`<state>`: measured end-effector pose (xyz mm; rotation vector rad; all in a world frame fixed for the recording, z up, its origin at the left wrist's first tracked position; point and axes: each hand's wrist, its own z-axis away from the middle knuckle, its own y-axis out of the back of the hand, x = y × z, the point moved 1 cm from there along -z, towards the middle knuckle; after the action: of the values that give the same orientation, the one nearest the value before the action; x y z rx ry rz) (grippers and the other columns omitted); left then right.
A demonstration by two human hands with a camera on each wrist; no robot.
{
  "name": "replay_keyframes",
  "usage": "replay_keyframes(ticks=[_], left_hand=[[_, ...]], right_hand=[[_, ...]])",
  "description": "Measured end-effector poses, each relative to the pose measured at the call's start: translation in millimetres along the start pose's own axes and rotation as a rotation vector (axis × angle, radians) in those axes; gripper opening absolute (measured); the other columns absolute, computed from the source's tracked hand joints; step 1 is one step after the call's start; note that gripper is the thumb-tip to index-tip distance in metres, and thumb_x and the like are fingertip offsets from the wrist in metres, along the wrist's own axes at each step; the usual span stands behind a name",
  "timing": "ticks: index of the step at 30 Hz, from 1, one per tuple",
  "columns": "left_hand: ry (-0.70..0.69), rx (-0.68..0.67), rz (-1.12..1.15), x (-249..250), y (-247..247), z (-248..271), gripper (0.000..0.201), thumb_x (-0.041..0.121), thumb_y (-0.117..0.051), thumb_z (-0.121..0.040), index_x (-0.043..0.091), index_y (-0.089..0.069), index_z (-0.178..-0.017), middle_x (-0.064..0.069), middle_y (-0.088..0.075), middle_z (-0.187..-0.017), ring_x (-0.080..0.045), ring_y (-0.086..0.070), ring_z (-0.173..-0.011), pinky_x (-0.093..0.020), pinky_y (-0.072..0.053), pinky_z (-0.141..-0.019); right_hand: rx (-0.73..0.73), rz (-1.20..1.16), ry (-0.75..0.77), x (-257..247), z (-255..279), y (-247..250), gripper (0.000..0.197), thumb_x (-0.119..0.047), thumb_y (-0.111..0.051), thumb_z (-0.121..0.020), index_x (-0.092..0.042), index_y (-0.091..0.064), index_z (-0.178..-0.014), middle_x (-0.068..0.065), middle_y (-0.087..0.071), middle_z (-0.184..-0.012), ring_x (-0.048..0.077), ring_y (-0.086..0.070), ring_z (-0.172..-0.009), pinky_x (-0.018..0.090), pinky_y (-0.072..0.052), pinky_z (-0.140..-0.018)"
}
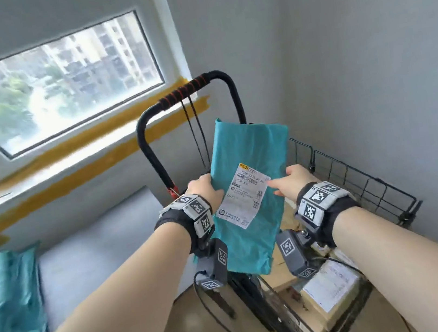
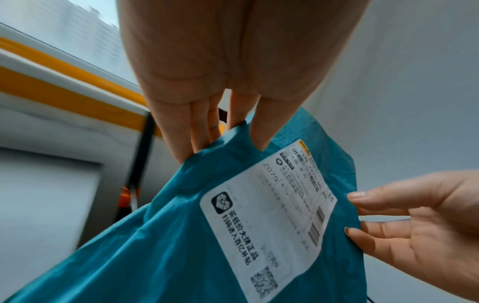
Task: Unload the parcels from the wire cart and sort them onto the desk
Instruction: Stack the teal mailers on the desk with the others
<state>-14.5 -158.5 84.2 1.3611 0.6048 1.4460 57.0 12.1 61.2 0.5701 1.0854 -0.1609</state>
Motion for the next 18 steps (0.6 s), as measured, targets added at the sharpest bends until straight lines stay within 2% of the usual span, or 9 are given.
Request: replay_keyframes(ticks=[2,3,5,8,11,13,16,17,18], left_hand=[[0.056,0.053,0.044,-24.8,20.6,15.7,0.035,0.024,-0.051,-0.09,0.015,-0.054,-0.124,-0.01,-0.061,-0.119,-0.027,-0.062,-0.098,-0.031,-0.051,-0.078],[0.081,0.078,0.064,-38.0,30.3,23.5,0.034,0.024,-0.051,-0.09,0.016,-0.054,-0.123,-0.009,-0.061,-0.118,-0.026,-0.063,-0.096,-0.031,-0.051,-0.076],[0.119,0.124,0.106,-66.2,48.9,39.3,0.033,0.022,-0.051,-0.09,0.015,-0.055,-0.122,-0.009,-0.062,-0.118,-0.026,-0.063,-0.096,-0.031,-0.051,-0.075],[0.184,0.178,0.146,-115.9,76.5,64.7,0.033,0.022,-0.051,-0.091,0.014,-0.055,-0.122,-0.008,-0.063,-0.118,-0.025,-0.064,-0.097,-0.032,-0.053,-0.08],[0.26,0.211,0.157,-176.8,102.6,91.8,0.033,0.024,-0.051,-0.09,0.014,-0.055,-0.122,-0.008,-0.064,-0.116,-0.026,-0.065,-0.096,-0.034,-0.055,-0.083],[0.312,0.231,0.136,-221.7,118.3,111.1,0.034,0.026,-0.052,-0.089,0.015,-0.056,-0.121,-0.008,-0.064,-0.116,-0.027,-0.065,-0.096,-0.036,-0.055,-0.085],[0.4,0.244,0.097,-289.6,142.8,141.3,0.034,0.029,-0.051,-0.089,0.015,-0.057,-0.119,-0.008,-0.064,-0.115,-0.027,-0.064,-0.098,-0.036,-0.054,-0.086],[0.424,0.251,0.091,-312.1,151.0,151.0,0.033,0.029,-0.05,-0.09,0.014,-0.057,-0.118,-0.008,-0.064,-0.113,-0.027,-0.064,-0.097,-0.034,-0.053,-0.084],[0.444,0.258,0.089,-333.1,158.7,159.9,0.031,0.028,-0.05,-0.091,0.012,-0.058,-0.116,-0.008,-0.064,-0.109,-0.026,-0.063,-0.094,-0.032,-0.052,-0.079]], right_hand=[[-0.025,-0.004,0.061,-21.6,14.4,-21.4,0.054,-0.011,-0.066,-0.085,0.007,-0.043,-0.131,0.02,-0.054,-0.127,0.033,-0.065,-0.1,0.036,-0.053,-0.082],[-0.051,-0.005,0.087,-31.0,20.6,-34.0,0.058,-0.011,-0.067,-0.084,0.007,-0.041,-0.133,0.019,-0.052,-0.131,0.032,-0.066,-0.098,0.034,-0.054,-0.079],[-0.119,-0.003,0.133,-49.0,33.8,-62.3,0.057,-0.012,-0.07,-0.081,0.003,-0.047,-0.131,0.015,-0.059,-0.125,0.025,-0.066,-0.089,0.036,-0.055,-0.083],[-0.21,0.021,0.192,-72.0,55.0,-111.3,0.025,-0.009,-0.07,-0.08,-0.001,-0.063,-0.102,0.011,-0.067,-0.1,0.023,-0.064,-0.083,0.043,-0.054,-0.089],[-0.282,0.03,0.242,-91.5,83.4,-171.7,0.012,-0.006,-0.069,-0.079,-0.008,-0.062,-0.088,0.012,-0.068,-0.098,0.022,-0.061,-0.082,0.045,-0.053,-0.091],[-0.345,0.044,0.281,-102.1,105.1,-217.6,0.014,-0.004,-0.068,-0.079,-0.008,-0.063,-0.092,0.015,-0.069,-0.105,0.023,-0.062,-0.083,0.045,-0.053,-0.091],[-0.442,0.019,0.254,-115.4,142.2,-288.1,0.038,0.003,-0.065,-0.082,0.006,-0.056,-0.118,0.011,-0.059,-0.103,0.032,-0.062,-0.102,0.043,-0.049,-0.095],[-0.474,0.011,0.242,-118.6,153.4,-311.6,0.04,0.004,-0.064,-0.082,0.009,-0.053,-0.12,0.01,-0.057,-0.103,0.034,-0.06,-0.107,0.042,-0.049,-0.096],[-0.506,0.017,0.237,-120.9,163.6,-333.9,0.032,0.004,-0.065,-0.082,0.006,-0.058,-0.113,0.011,-0.06,-0.106,0.033,-0.06,-0.109,0.042,-0.049,-0.096]])
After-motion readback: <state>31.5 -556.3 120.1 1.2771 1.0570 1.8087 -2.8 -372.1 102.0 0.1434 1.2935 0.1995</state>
